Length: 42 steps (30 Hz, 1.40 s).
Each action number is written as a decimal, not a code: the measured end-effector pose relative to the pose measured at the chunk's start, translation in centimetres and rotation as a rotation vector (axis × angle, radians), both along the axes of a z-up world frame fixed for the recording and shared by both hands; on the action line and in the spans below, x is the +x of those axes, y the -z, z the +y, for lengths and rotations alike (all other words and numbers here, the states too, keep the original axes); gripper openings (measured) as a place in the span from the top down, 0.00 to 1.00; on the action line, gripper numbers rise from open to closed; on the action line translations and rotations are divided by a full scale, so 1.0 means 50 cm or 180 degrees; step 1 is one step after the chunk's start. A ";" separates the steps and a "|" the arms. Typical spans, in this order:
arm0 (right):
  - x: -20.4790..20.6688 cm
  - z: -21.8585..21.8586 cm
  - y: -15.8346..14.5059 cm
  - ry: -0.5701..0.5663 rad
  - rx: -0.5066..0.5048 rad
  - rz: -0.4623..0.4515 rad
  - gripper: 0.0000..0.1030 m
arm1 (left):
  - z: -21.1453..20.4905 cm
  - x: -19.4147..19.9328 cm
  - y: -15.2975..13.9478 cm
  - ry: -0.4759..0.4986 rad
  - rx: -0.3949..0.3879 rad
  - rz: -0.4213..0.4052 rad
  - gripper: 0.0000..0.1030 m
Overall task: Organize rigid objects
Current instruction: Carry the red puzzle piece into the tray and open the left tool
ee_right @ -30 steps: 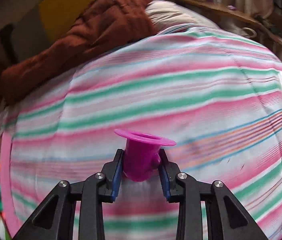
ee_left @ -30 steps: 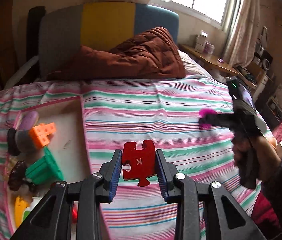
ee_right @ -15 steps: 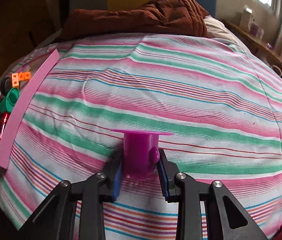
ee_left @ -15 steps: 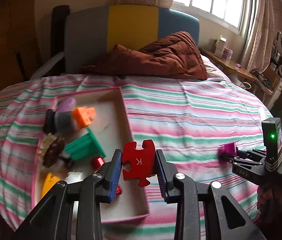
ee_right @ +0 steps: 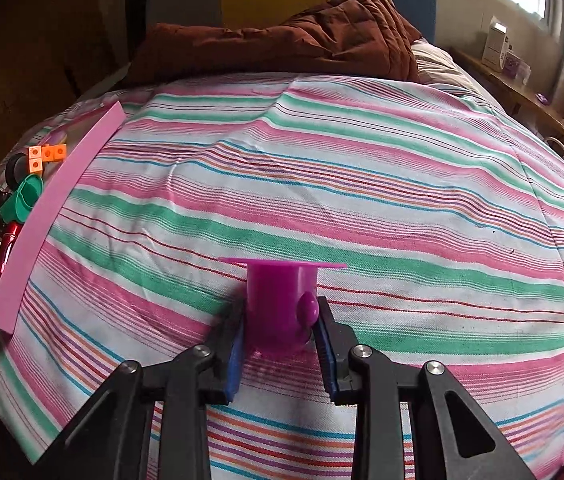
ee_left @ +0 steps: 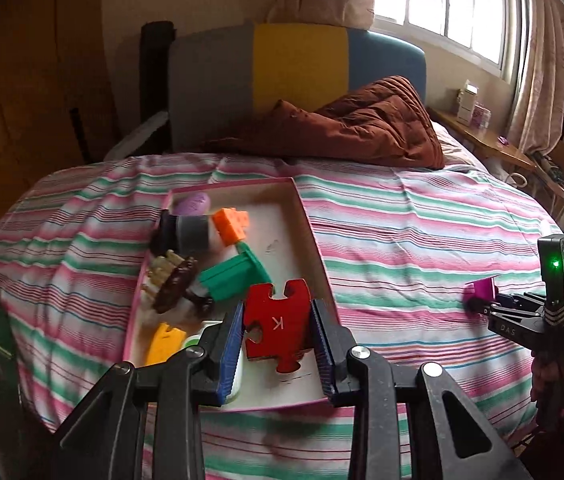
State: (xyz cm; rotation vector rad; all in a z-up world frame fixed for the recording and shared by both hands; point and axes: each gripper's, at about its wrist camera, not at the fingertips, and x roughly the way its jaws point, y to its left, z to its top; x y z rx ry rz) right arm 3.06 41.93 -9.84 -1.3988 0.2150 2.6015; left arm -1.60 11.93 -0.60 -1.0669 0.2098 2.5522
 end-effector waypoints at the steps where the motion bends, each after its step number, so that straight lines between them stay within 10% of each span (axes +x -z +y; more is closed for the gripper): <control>1: 0.000 -0.001 0.000 -0.0001 0.0011 -0.0001 0.69 | -0.004 0.002 -0.002 -0.0015 -0.0006 0.0018 0.68; 26: -0.004 -0.004 0.002 -0.0013 0.0075 0.0015 0.69 | -0.022 -0.024 -0.016 -0.0039 -0.0014 0.0076 0.68; 42: -0.007 -0.002 0.002 -0.0008 0.0047 0.0020 0.69 | 0.028 -0.253 0.033 0.0147 0.0437 -0.0613 0.68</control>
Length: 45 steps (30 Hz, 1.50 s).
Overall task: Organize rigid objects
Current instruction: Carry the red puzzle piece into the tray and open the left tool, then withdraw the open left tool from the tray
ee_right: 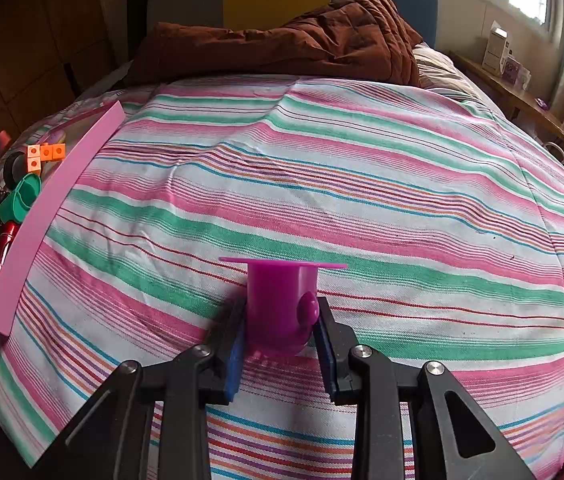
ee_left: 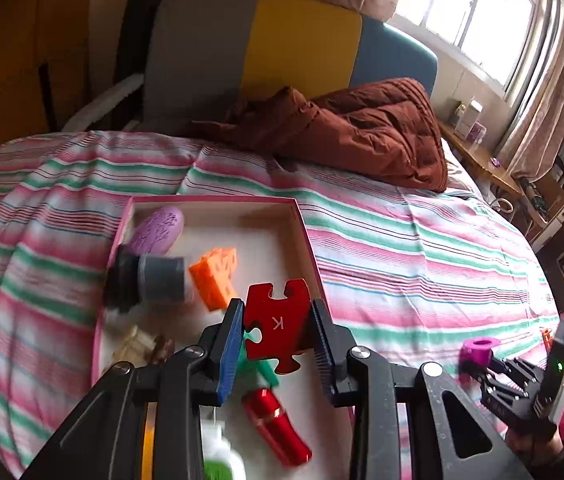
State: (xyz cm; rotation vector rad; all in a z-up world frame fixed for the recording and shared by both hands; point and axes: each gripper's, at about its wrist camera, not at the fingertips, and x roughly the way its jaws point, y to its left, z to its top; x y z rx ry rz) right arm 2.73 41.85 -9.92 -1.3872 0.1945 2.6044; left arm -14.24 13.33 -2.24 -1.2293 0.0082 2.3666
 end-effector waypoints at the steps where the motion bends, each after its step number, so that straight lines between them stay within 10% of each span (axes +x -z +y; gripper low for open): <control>1: 0.000 0.000 0.000 0.0001 -0.0003 0.0000 0.69 | 0.007 -0.011 0.006 0.0011 -0.0010 -0.0015 0.68; 16: -0.005 -0.002 0.001 0.0023 -0.0041 0.0006 0.69 | 0.044 -0.071 0.075 -0.0030 -0.0272 -0.0104 0.59; 30: -0.002 -0.006 0.002 0.0029 0.0049 0.0026 0.69 | -0.062 0.104 -0.039 -0.0532 -0.0499 0.0614 0.55; 45: -0.001 -0.047 -0.014 0.0118 0.0121 -0.0061 0.70 | -0.162 0.205 -0.051 -0.0853 -0.0490 0.0625 0.55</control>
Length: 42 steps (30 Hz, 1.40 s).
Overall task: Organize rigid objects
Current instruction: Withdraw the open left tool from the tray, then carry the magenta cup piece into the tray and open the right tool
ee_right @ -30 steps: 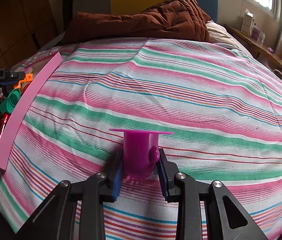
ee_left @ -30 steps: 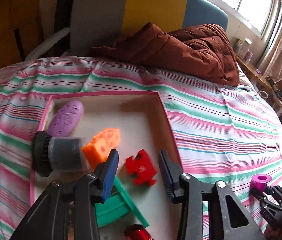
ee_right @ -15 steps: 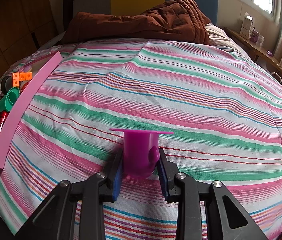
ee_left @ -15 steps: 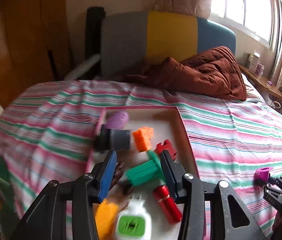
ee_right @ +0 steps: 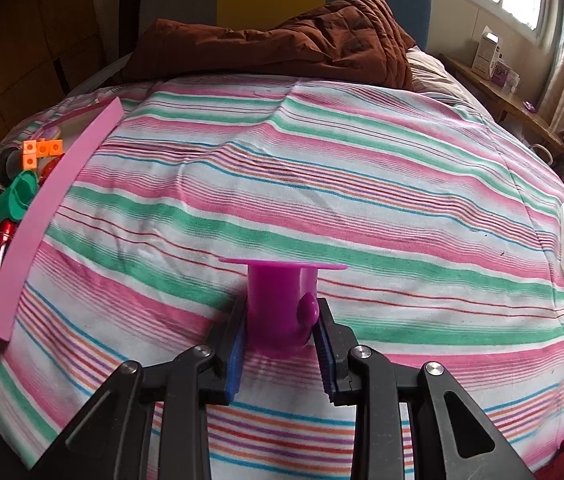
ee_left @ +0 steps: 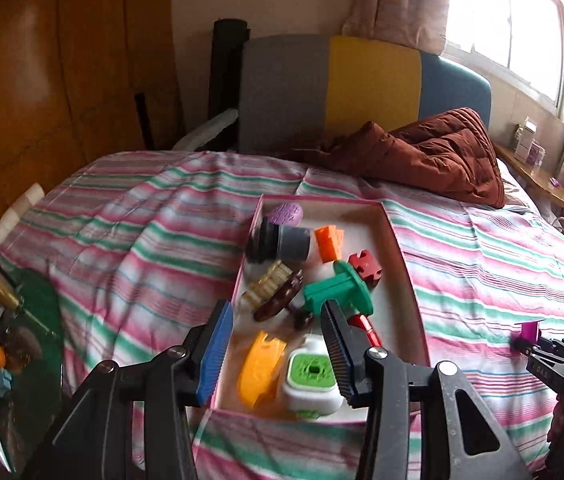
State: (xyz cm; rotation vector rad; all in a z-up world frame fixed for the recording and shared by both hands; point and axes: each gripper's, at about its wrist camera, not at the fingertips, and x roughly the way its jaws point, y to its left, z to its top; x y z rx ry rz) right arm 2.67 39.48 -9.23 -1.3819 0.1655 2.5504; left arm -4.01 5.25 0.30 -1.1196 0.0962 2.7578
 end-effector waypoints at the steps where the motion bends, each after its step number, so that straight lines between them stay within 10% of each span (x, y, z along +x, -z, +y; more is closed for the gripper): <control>1: -0.002 -0.011 -0.004 -0.0020 -0.0021 0.0008 0.70 | -0.004 0.003 0.002 -0.0009 0.0000 -0.0002 0.55; 14: -0.071 -0.294 -0.124 -0.0958 -0.0369 0.0514 0.70 | -0.074 0.017 0.015 -0.0350 -0.0058 -0.0064 0.55; 26: -0.138 -0.444 -0.062 -0.1303 -0.0446 0.0224 0.67 | -0.130 0.018 0.033 -0.0576 -0.0044 -0.0103 0.55; 42: -0.077 -0.437 -0.129 -0.0999 -0.0420 0.0672 0.25 | -0.125 0.036 0.029 -0.0453 0.0060 -0.0111 0.56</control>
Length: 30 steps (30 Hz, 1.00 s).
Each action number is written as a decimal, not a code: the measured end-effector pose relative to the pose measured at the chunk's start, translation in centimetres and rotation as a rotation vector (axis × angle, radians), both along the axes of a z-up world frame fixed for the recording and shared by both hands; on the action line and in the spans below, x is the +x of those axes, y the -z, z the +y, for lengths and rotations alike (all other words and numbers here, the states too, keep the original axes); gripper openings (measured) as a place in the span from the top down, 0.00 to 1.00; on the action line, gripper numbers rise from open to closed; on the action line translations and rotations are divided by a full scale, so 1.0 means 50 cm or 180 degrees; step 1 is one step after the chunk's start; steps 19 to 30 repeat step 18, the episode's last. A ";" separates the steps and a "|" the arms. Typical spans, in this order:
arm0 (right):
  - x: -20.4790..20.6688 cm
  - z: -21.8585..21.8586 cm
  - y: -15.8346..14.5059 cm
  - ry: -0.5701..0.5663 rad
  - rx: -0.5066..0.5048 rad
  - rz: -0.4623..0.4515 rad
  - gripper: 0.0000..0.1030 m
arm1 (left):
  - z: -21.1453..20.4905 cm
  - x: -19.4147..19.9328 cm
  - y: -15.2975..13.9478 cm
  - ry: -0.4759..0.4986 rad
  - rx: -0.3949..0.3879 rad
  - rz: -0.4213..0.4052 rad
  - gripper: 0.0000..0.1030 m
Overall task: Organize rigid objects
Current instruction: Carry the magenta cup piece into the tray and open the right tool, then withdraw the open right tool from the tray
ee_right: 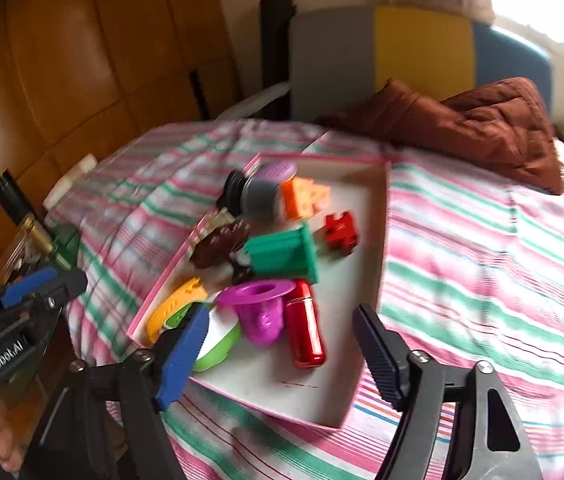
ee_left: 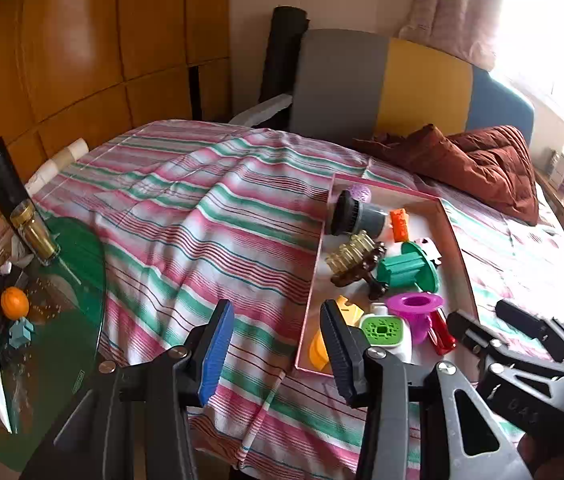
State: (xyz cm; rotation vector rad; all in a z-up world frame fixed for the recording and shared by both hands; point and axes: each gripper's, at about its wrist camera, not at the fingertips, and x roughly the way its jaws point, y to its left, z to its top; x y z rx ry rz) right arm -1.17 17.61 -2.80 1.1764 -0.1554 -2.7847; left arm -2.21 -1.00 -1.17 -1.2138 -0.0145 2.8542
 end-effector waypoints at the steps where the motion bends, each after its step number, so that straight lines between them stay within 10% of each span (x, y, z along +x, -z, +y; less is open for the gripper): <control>1: 0.008 0.003 -0.006 0.0092 0.0028 0.0055 0.25 | 0.004 0.003 -0.002 0.0027 -0.0016 0.0008 0.56; 30: 0.057 0.024 -0.025 0.0466 0.0081 0.0196 0.22 | 0.030 0.046 -0.033 0.0186 -0.0022 0.0239 0.57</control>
